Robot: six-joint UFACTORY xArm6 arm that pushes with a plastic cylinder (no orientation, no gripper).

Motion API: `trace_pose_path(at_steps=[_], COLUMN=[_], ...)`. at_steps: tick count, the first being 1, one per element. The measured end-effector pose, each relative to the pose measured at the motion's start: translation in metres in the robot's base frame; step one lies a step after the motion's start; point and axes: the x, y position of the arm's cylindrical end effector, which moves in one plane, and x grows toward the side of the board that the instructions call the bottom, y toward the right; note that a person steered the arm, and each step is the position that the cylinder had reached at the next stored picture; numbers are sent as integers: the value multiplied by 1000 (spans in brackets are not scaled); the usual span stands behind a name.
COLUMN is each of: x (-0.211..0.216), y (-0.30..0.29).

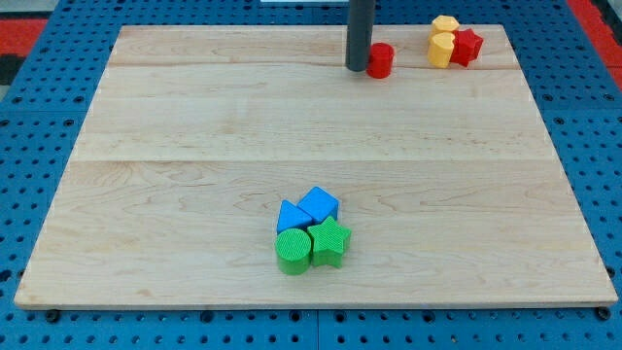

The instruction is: Push the red circle closer to the yellow heart

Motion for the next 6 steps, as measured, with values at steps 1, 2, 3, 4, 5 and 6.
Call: trace_pose_path(at_steps=[1,2,3,4,5,6], x=[-15,-20,-6,11,10,-6], y=[27,35,32,34,54,58])
